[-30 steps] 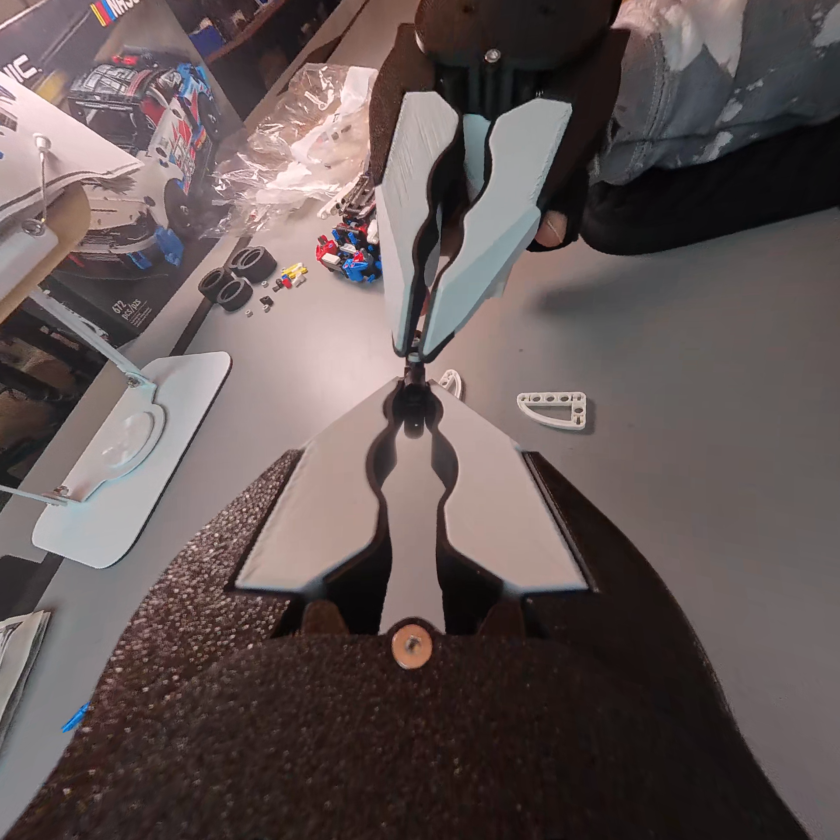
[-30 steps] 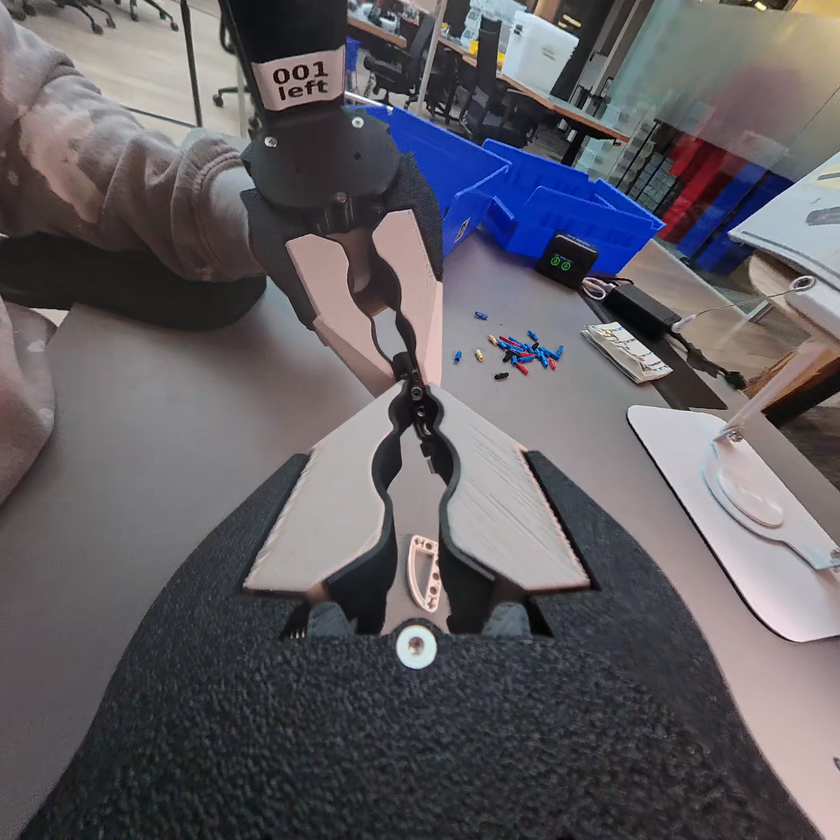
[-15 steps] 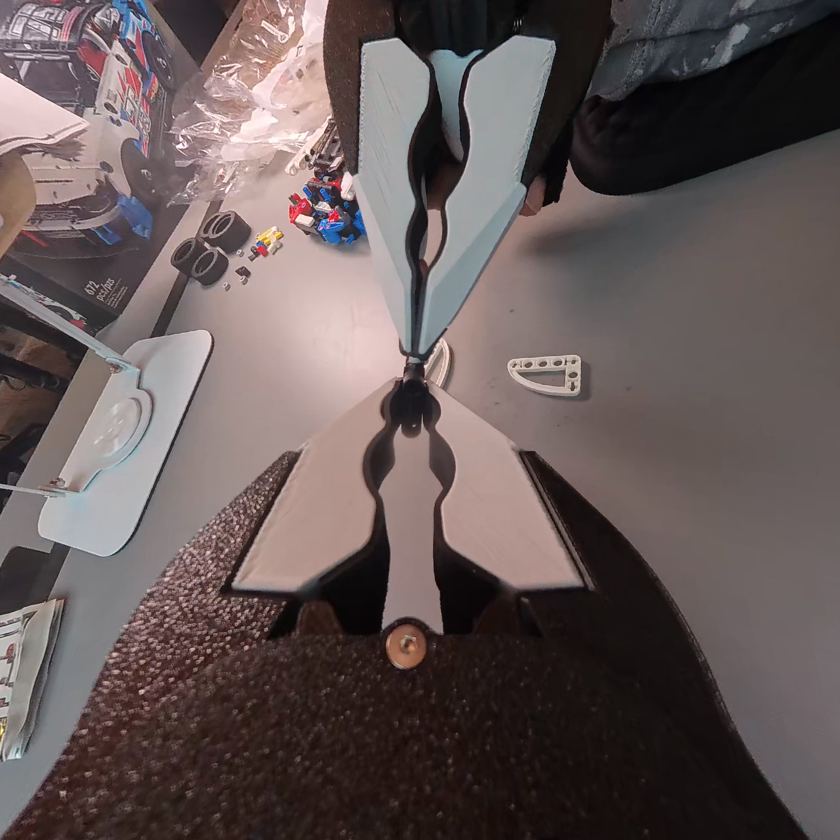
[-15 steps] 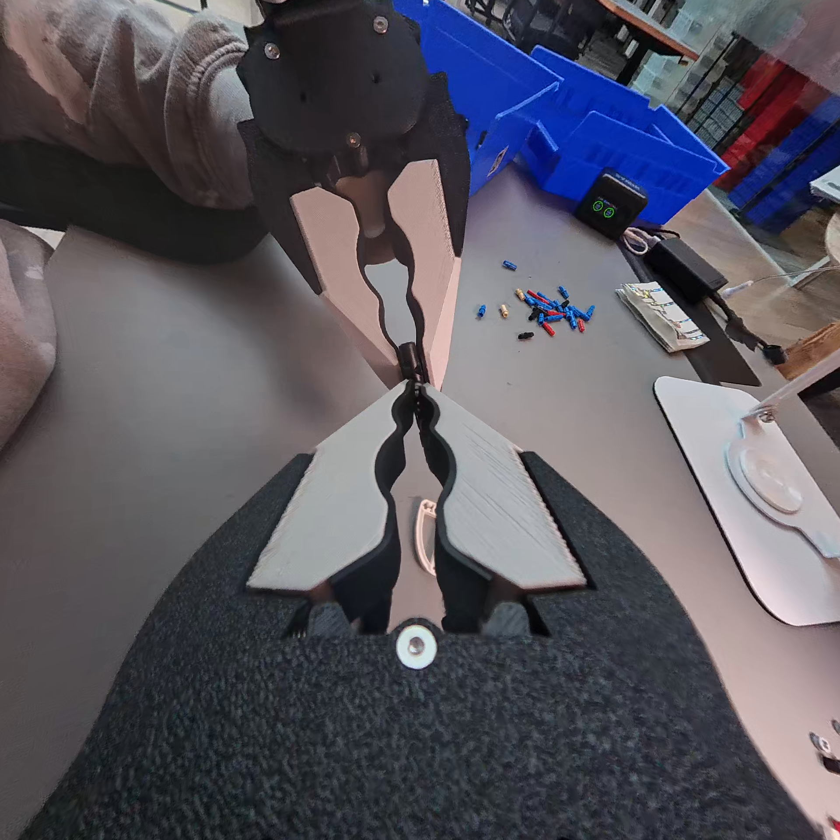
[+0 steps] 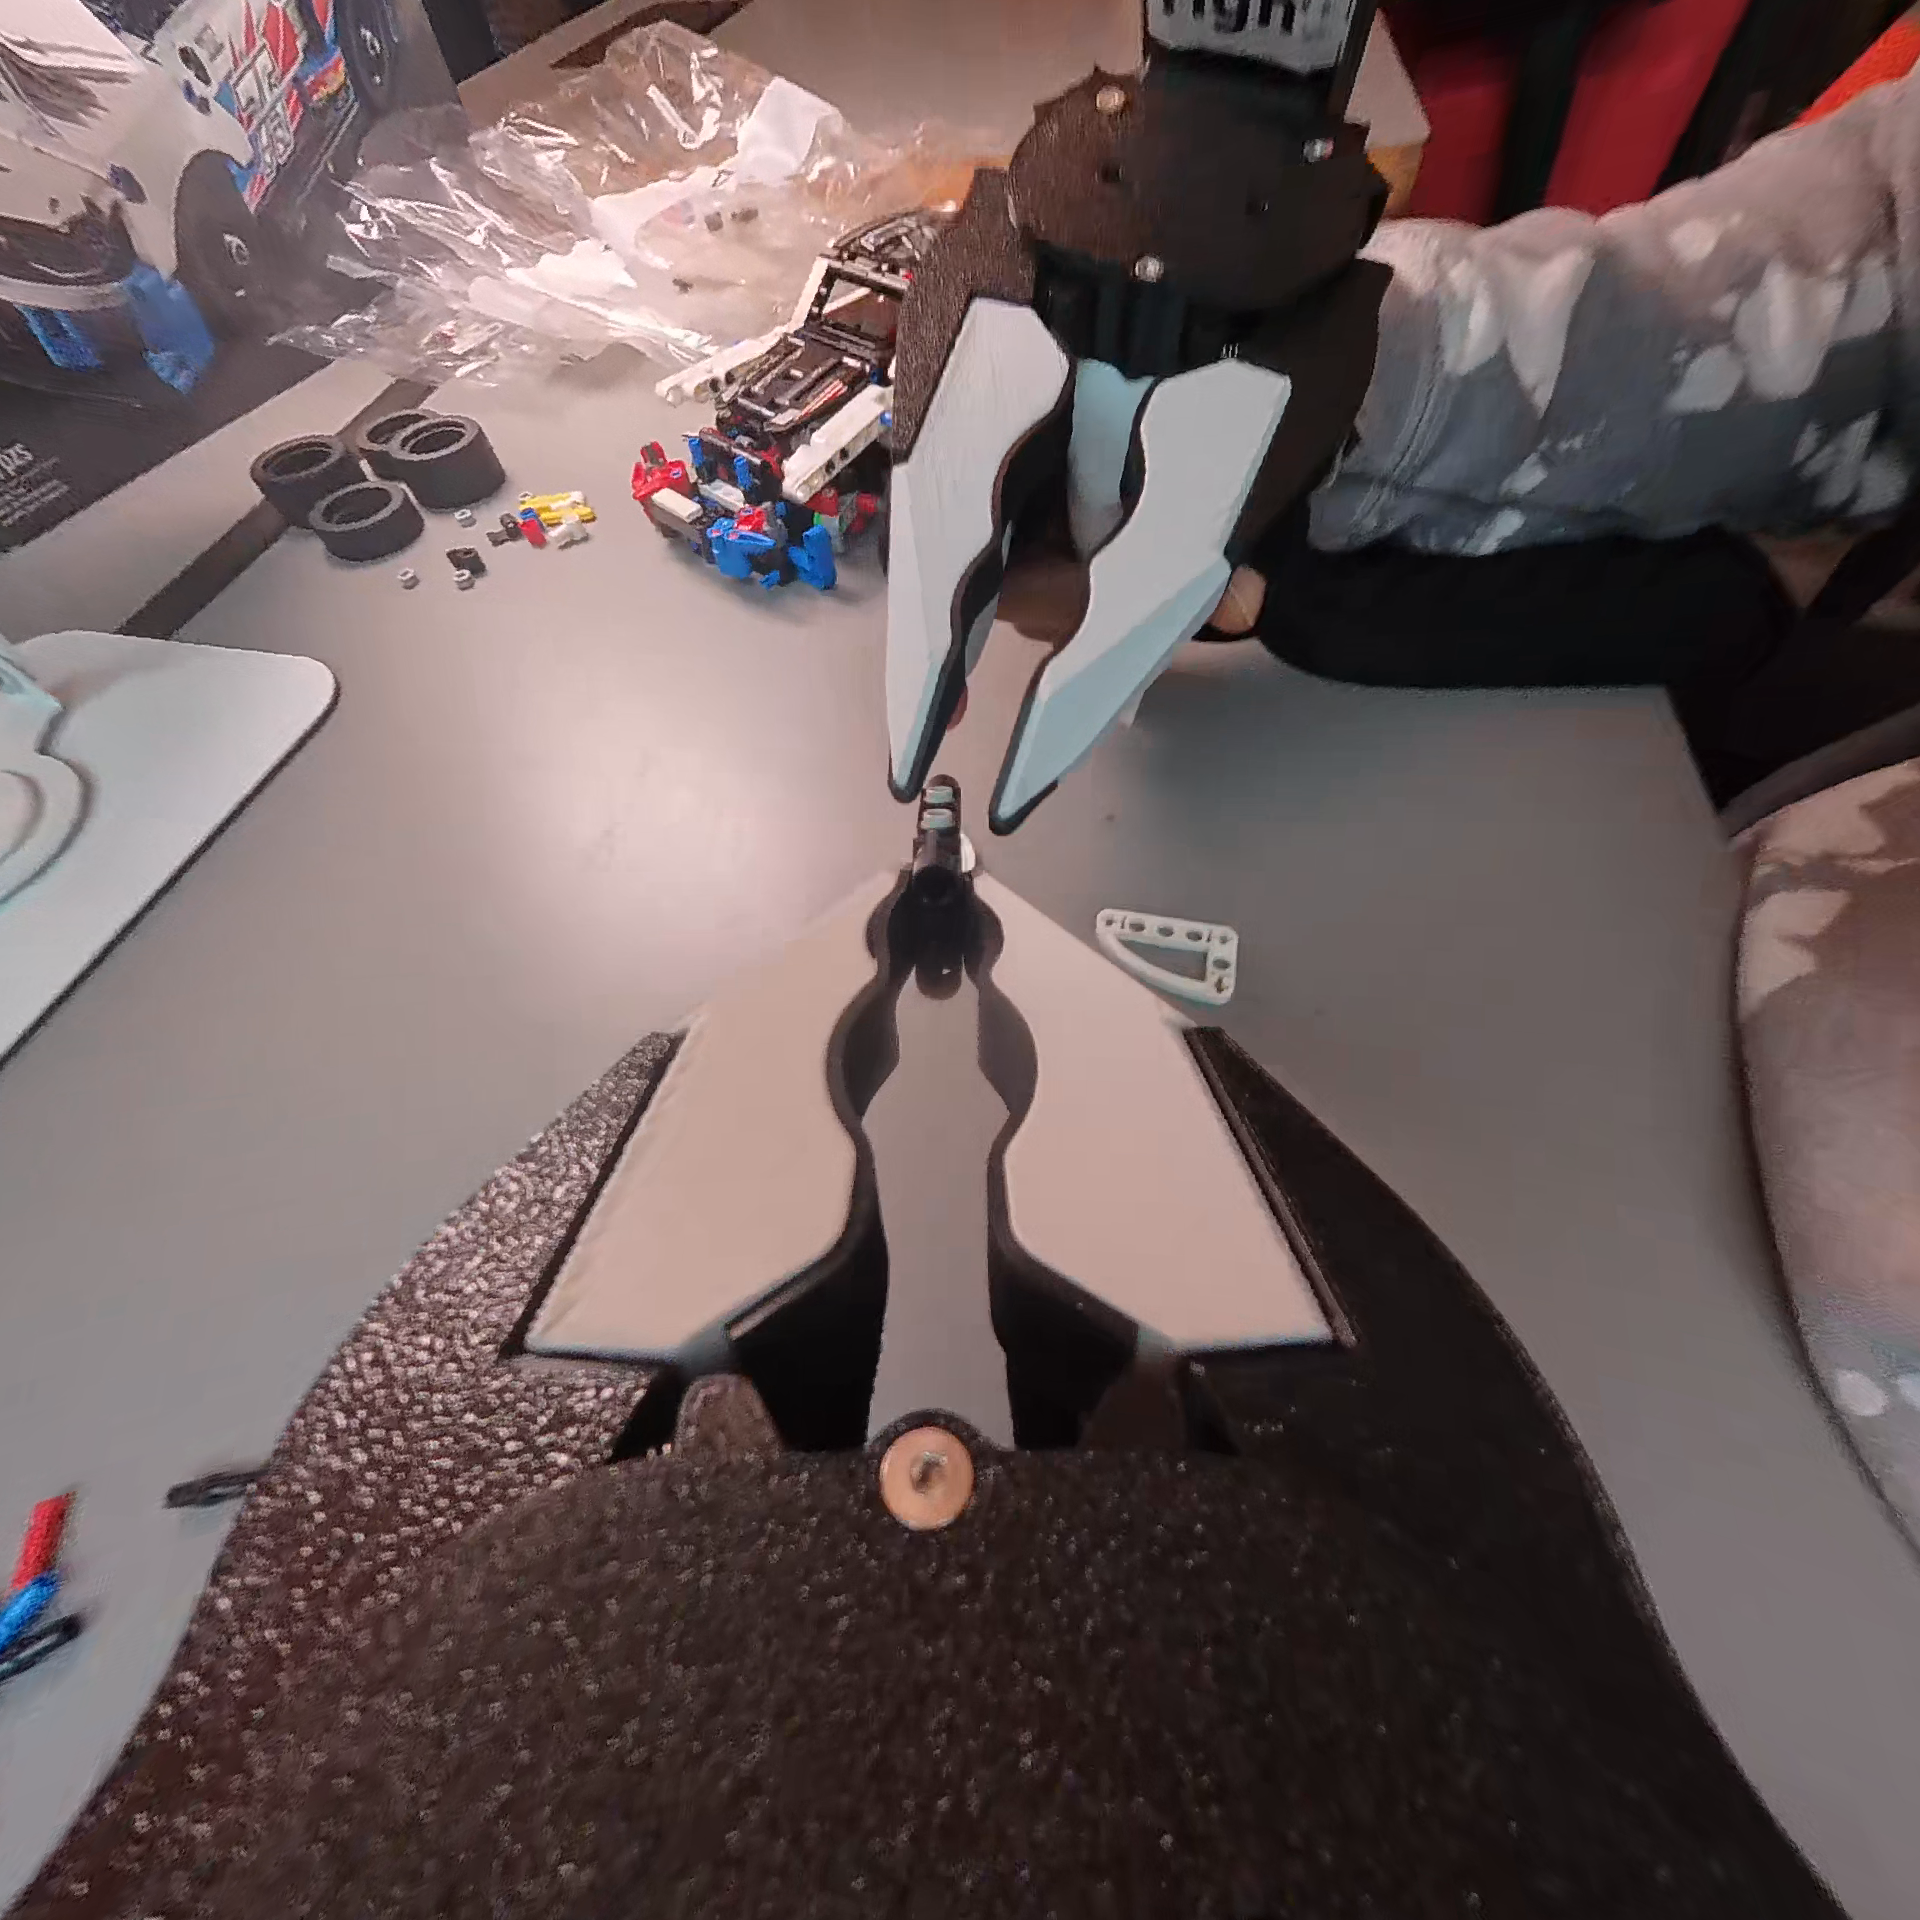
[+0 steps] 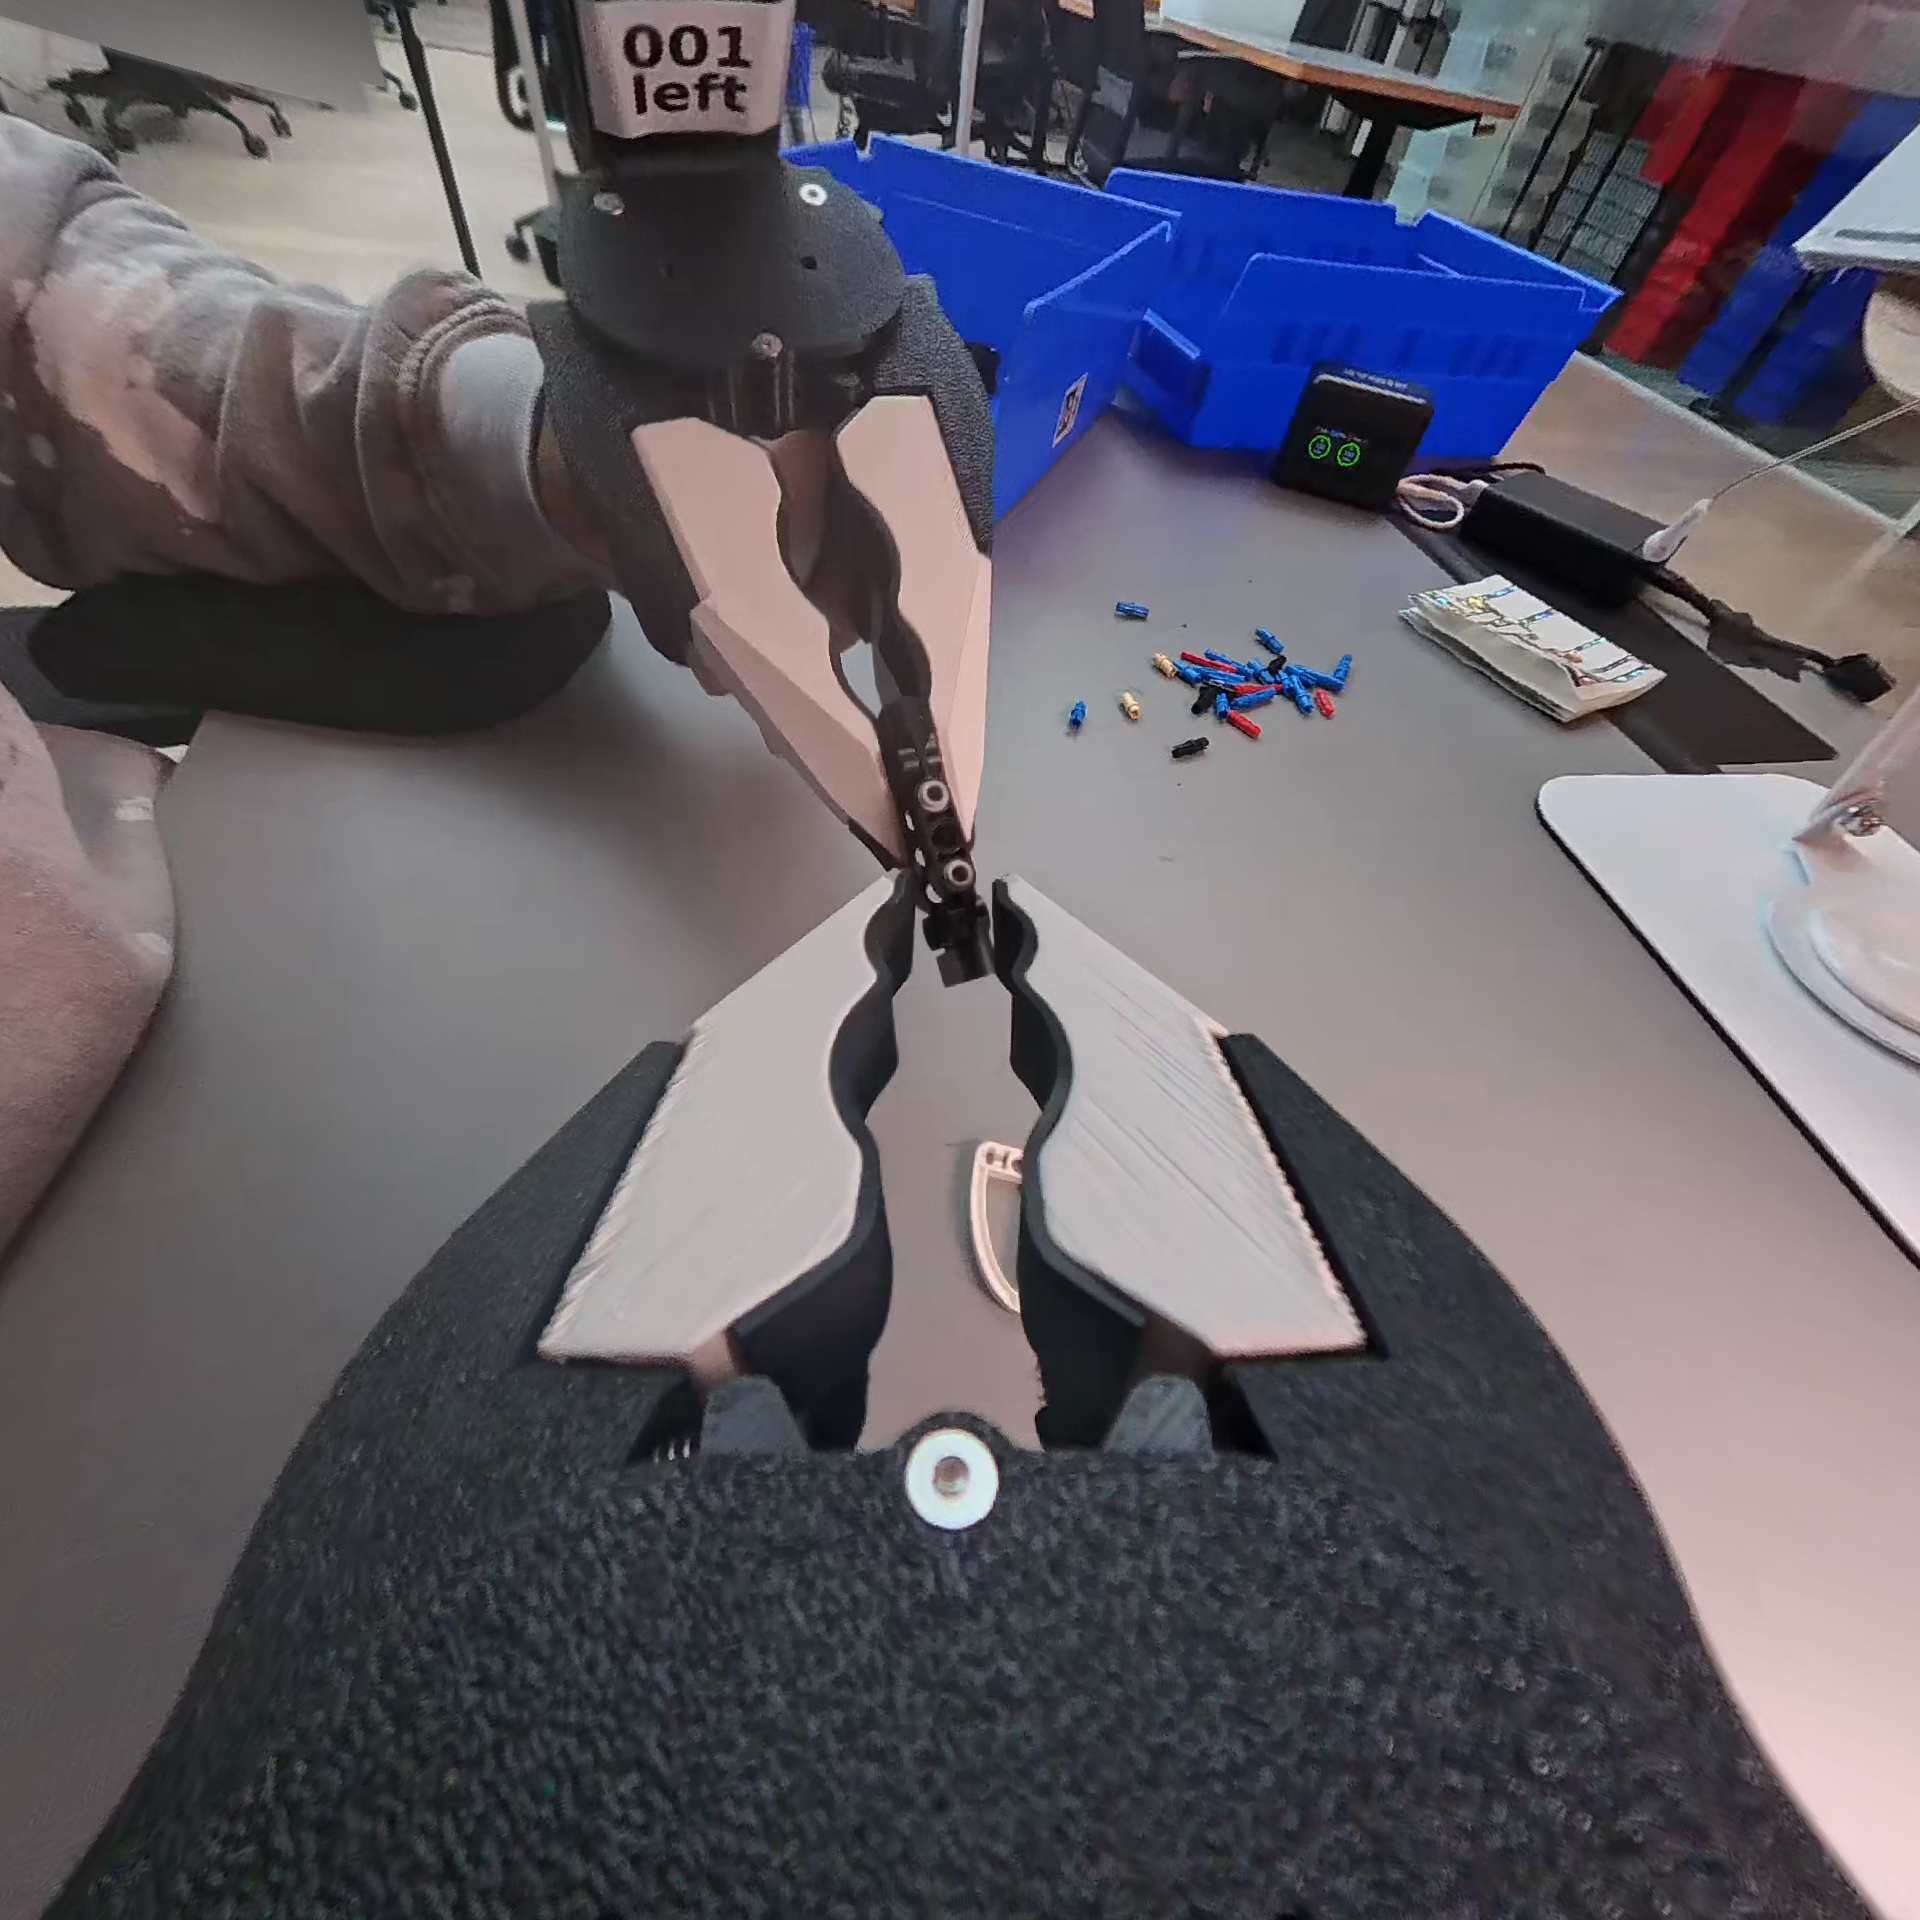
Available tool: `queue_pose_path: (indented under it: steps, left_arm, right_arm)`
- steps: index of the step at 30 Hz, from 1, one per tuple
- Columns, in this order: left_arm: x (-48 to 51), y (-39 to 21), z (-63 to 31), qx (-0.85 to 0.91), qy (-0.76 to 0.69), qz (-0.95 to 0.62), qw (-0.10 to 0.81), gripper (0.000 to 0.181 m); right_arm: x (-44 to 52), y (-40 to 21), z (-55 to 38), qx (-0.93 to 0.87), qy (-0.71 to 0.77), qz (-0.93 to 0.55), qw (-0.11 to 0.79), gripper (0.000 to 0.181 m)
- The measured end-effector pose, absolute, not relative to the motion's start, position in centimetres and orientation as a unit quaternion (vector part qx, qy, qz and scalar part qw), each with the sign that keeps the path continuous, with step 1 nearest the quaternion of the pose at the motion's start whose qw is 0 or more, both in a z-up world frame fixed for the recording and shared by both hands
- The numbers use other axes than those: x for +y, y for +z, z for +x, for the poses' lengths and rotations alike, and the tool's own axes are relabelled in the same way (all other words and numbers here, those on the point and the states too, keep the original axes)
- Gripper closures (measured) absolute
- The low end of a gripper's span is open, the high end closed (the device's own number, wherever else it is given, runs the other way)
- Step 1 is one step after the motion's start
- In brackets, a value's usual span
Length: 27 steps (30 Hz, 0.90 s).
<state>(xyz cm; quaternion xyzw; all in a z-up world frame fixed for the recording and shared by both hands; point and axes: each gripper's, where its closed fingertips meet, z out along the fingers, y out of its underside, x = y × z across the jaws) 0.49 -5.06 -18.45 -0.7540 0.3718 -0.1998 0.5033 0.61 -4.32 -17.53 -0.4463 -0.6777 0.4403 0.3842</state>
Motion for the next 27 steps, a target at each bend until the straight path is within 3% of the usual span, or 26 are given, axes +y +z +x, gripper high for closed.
queue_pose_path:
  steps: [7,14,18,22,24,25,27]
  left_arm:
    - [-5.5,-17.2,1.2,0.317,-0.316,-0.743,0.498,0.175]
    - [-5.3,-14.0,0.5,0.144,-0.579,-0.666,0.447,0.17]
    - [-5.0,-13.3,-0.4,0.154,-0.557,-0.657,0.484,0.151]
    - [-5.4,-12.1,0.5,0.211,-0.505,-0.637,0.543,0.134]
    - [-5.9,-11.4,1.2,0.237,-0.493,-0.623,0.559,0.137]
    - [-6.2,-11.4,1.6,0.255,-0.487,-0.62,0.56,0.149]
    - [-7.2,-11.1,2.2,0.279,-0.493,-0.609,0.555,0.155]
  right_arm:
    - [-4.7,-17.4,0.8,-0.665,0.479,-0.454,0.35,0.172]
    - [-4.8,-14.6,1.0,-0.567,0.613,-0.484,0.263,0.174]
    - [-3.8,-12.6,1.3,-0.448,0.723,-0.503,0.152,0.175]
    - [-4.8,-11.3,1.6,-0.33,0.811,-0.482,-0.035,0.174]
    - [-6.0,-11.9,1.2,-0.328,0.808,-0.485,-0.072,0.174]
    - [-6.8,-12.1,1.1,-0.334,0.805,-0.483,-0.087,0.174]
    - [-7.6,-11.8,1.1,-0.329,0.81,-0.474,-0.11,0.174]
